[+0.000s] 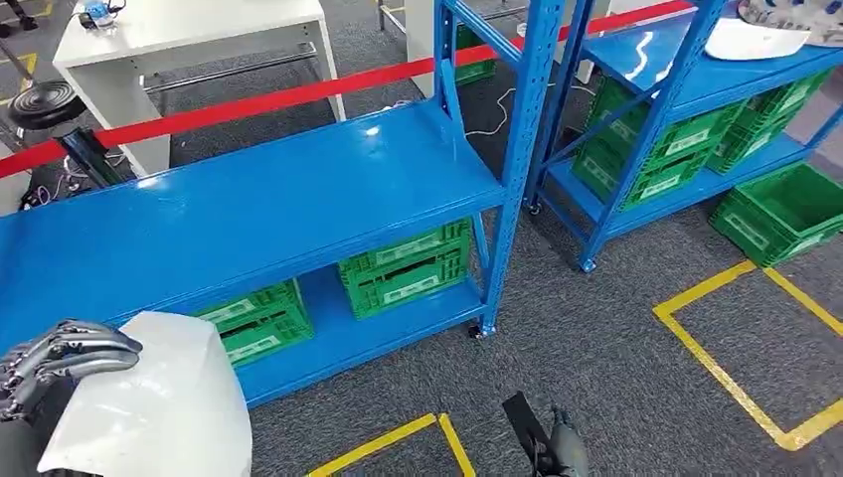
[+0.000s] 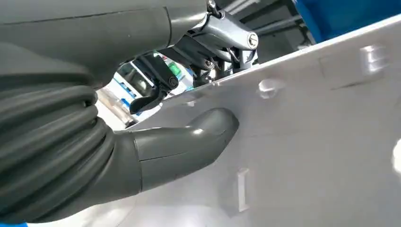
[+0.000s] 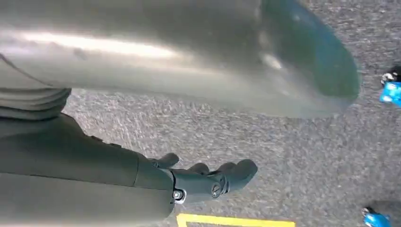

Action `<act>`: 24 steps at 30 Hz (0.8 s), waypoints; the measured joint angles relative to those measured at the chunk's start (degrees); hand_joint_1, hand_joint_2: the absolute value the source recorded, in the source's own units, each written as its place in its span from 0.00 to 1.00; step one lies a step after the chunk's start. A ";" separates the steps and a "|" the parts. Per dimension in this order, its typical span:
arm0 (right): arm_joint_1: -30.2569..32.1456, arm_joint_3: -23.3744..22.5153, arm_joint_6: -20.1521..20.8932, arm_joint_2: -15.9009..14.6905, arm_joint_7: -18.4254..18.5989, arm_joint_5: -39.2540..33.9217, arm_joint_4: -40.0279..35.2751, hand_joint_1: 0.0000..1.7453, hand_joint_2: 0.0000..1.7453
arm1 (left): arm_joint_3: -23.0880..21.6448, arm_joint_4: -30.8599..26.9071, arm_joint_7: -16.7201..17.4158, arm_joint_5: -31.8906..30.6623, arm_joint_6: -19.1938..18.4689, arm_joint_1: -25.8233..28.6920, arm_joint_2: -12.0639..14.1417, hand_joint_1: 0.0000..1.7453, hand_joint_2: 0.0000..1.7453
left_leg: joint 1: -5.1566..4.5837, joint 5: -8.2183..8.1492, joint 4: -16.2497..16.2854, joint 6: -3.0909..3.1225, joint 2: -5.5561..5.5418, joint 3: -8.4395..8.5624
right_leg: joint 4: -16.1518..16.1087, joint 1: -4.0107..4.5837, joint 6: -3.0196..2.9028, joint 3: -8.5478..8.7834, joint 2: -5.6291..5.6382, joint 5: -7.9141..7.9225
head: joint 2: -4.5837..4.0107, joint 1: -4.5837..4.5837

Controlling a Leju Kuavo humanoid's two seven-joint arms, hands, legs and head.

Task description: Take the parts from the cabinet and place them on the table.

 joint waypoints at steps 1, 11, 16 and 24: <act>0.00 -0.16 0.29 0.00 -0.02 -0.49 0.00 0.00 0.00 | -0.13 0.20 0.00 0.37 0.29 -0.09 0.11 1.00 1.00 | 0.11 1.10 0.83 -0.05 -0.01 0.62 | 0.05 -0.01 0.13 -0.53 -0.02 0.60 | 0.00 0.02; 0.58 -5.10 5.93 -0.26 -1.46 -7.17 0.00 0.00 0.00 | -0.52 1.73 0.00 0.29 -1.22 -1.47 0.11 1.00 1.00 | -0.28 5.97 -17.91 3.69 0.18 12.54 | 0.50 -0.32 3.15 -3.70 0.21 2.78 | 0.00 -0.04; 0.64 -6.21 7.15 -0.39 -0.77 -7.41 0.00 0.00 0.00 | -0.52 3.02 0.00 0.20 -1.33 -1.80 -0.66 1.00 1.00 | -0.69 9.20 -17.37 4.43 0.37 8.27 | 16.43 0.04 3.23 -7.00 0.21 -6.99 | 0.00 0.26; 0.49 -6.58 7.85 -0.42 -1.14 -6.82 -0.02 0.00 0.00 | -0.35 4.11 0.00 -1.42 -2.29 -2.16 -1.38 1.00 1.00 | -0.80 12.57 -15.56 2.40 0.40 4.14 | -0.35 0.70 1.48 4.81 0.29 -4.03 | 0.00 0.35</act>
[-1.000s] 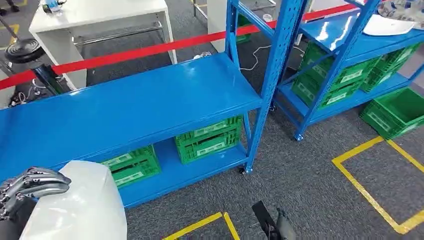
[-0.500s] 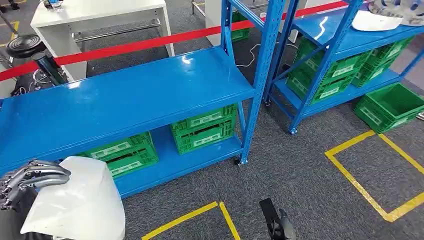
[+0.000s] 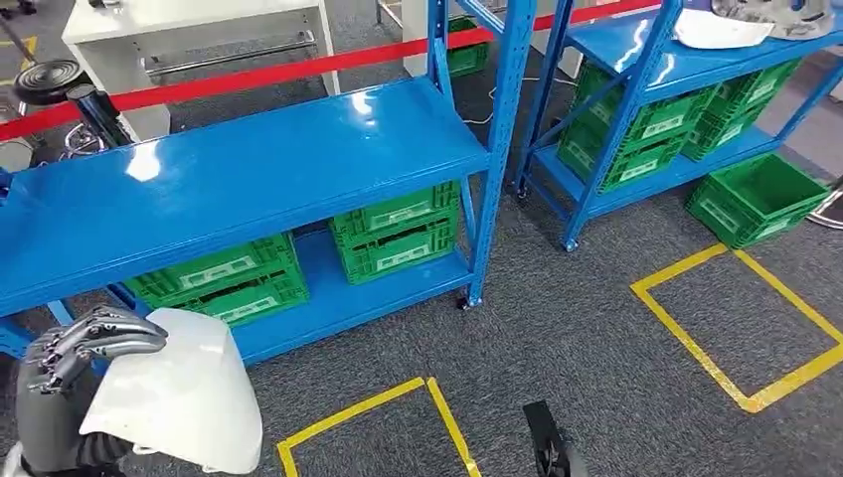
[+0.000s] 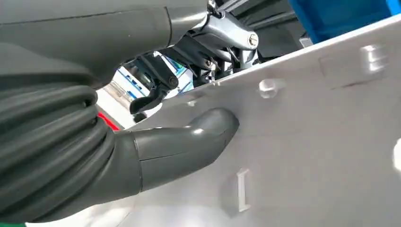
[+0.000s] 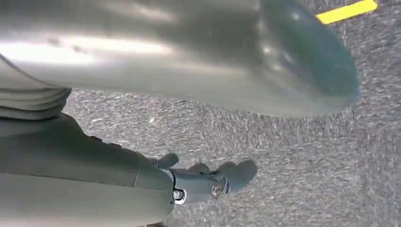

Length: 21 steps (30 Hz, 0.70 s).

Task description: Take the parts from the cabinet and place them on the table.

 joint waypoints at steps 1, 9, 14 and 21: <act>0.04 -0.02 0.04 0.02 0.00 0.05 0.00 0.00 0.00 | 0.07 0.00 0.00 -0.09 -0.18 0.02 -0.02 1.00 1.00 | -0.03 0.48 -0.12 -0.39 -0.06 -0.16 | -0.40 -0.21 -0.52 -0.42 -0.15 0.73 | 0.00 -0.07; -0.25 0.04 0.15 -0.02 -0.28 1.77 -0.02 0.00 0.00 | 1.57 0.00 0.02 -2.36 -1.97 1.17 -0.68 1.00 1.00 | 1.12 -8.06 13.71 -2.24 -0.44 -0.22 | -0.30 -0.46 -1.01 -6.47 -0.55 6.10 | 0.00 -0.39; -0.26 0.07 0.00 -0.09 -1.18 2.16 -0.07 0.00 0.00 | 2.21 -0.46 0.24 -2.43 -3.24 0.43 -1.53 1.00 1.00 | 0.40 -9.06 -2.11 -0.58 -0.71 10.16 | -0.58 -0.61 0.67 -7.97 -0.65 8.88 | 0.00 -0.30; -0.34 0.52 0.02 -0.24 -1.44 2.40 -0.07 0.00 0.00 | 2.60 0.57 0.24 -3.06 -4.24 0.16 -2.47 1.00 1.00 | 0.10 -4.24 -2.31 2.42 -0.21 5.61 | 12.60 -0.78 2.11 -12.34 -0.31 -3.18 | 0.00 -0.44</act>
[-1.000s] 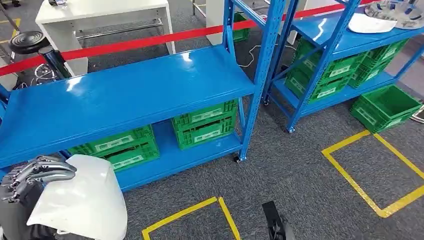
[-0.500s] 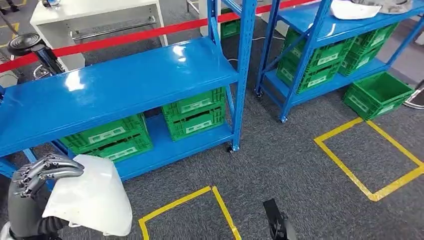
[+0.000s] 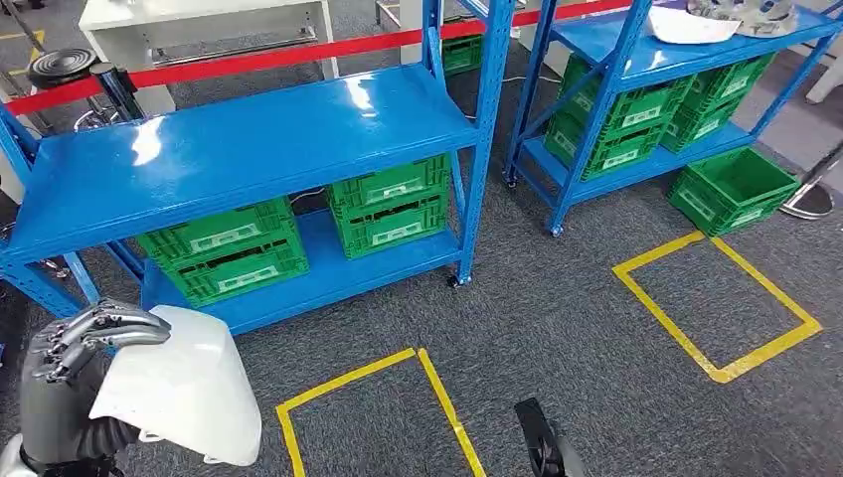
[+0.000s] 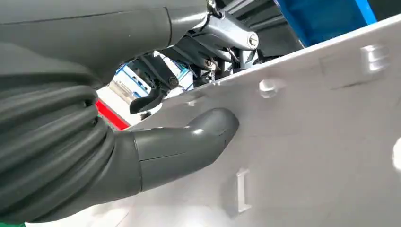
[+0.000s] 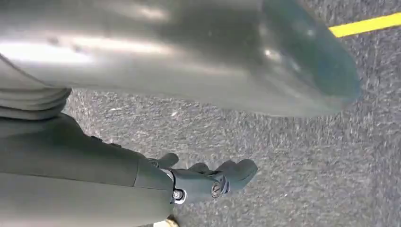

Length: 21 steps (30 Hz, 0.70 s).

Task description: Take the parts from the cabinet and place them on the table.

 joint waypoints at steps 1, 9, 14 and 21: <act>-0.04 0.00 0.00 -0.13 0.02 -0.09 0.00 0.00 0.00 | 0.00 0.24 -0.07 -0.04 0.00 0.01 0.00 1.00 1.00 | -0.09 0.82 0.20 0.01 0.01 -1.15 | 3.18 0.09 0.01 -0.27 0.01 -0.46 | 0.00 0.02; -0.63 0.00 0.26 -0.13 0.28 -0.72 -0.02 0.00 0.00 | -0.04 1.29 -0.18 0.04 0.31 -1.22 -0.11 1.00 1.00 | -0.22 4.79 2.39 -1.76 0.10 -6.48 | -13.14 0.83 -1.79 13.16 0.22 2.64 | 0.00 0.24; -0.44 -0.02 0.57 -0.09 0.65 -1.40 0.00 0.00 0.00 | -0.04 1.93 0.35 1.34 0.00 -1.85 -0.13 1.00 1.00 | 0.30 -3.08 9.13 -3.54 -0.32 -9.43 | -13.60 0.37 -3.44 10.29 0.28 5.75 | 0.00 -0.04; 0.36 -0.76 1.12 -0.09 0.28 -3.85 0.00 0.00 0.00 | -0.02 4.85 3.74 4.31 -3.89 -2.45 -0.98 1.00 1.00 | 0.85 -1.27 6.53 -3.32 -3.16 -0.07 | -13.27 0.02 -2.24 5.11 2.64 10.22 | 0.00 0.00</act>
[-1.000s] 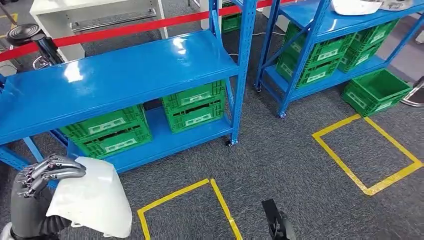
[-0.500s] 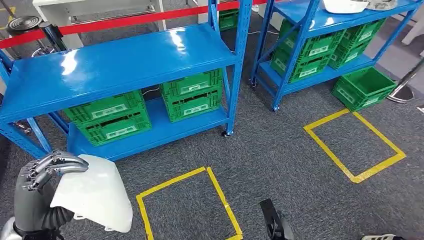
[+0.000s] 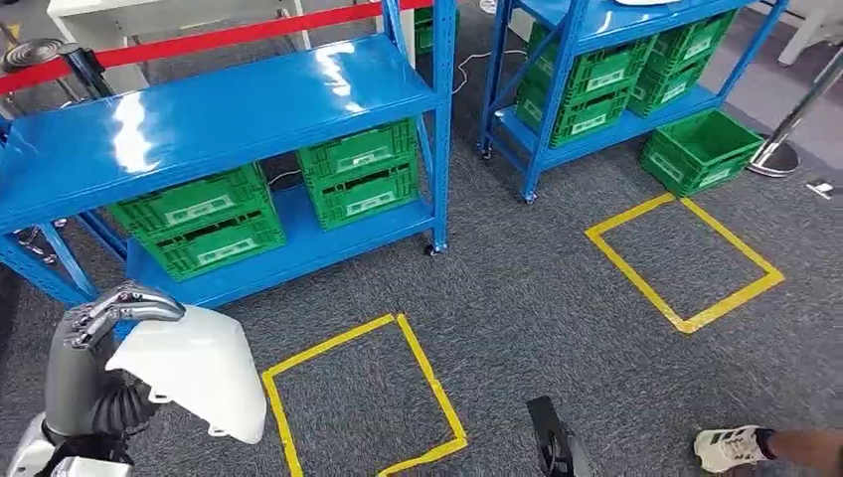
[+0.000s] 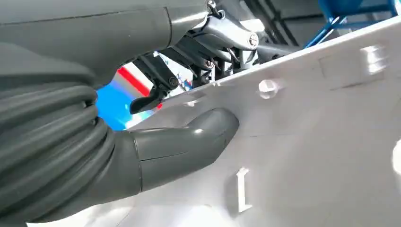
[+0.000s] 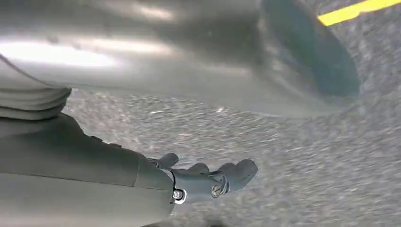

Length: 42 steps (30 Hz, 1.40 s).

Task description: Take the parts from the cabinet and place them on the table.

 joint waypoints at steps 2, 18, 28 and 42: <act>-0.08 -0.22 0.02 0.02 -0.29 0.00 0.00 0.00 0.00 | 0.20 0.51 -0.18 0.40 -0.20 -0.34 -0.17 1.00 1.00 | -0.11 -3.03 -5.81 0.49 -1.41 3.45 | 0.02 0.08 0.81 -0.80 0.87 0.93 | 0.00 0.04; 0.04 1.92 -0.94 -0.24 2.43 6.14 0.00 0.00 0.00 | 1.55 0.68 4.64 -3.67 -0.46 3.10 -0.15 1.00 1.00 | -1.10 -1.86 -4.80 1.44 8.56 1.31 | 1.00 0.51 1.18 1.94 -5.30 -2.59 | 0.00 0.52; 0.91 5.18 -0.92 -0.24 5.68 9.29 0.00 0.00 0.00 | 3.23 0.53 4.04 -1.49 1.03 5.44 0.28 1.00 1.00 | -0.03 -5.76 7.94 -0.58 2.91 -5.28 | 0.44 -0.21 -0.38 1.58 0.65 -1.69 | 0.00 0.28; 1.58 7.08 -3.30 -0.22 8.98 12.39 0.00 0.00 0.00 | 3.19 -3.65 -2.58 -1.68 7.19 7.93 -1.20 1.00 1.00 | 0.04 -0.34 -5.57 2.54 5.05 0.29 | 16.72 -0.11 2.95 -7.17 -1.95 -7.93 | 0.00 1.03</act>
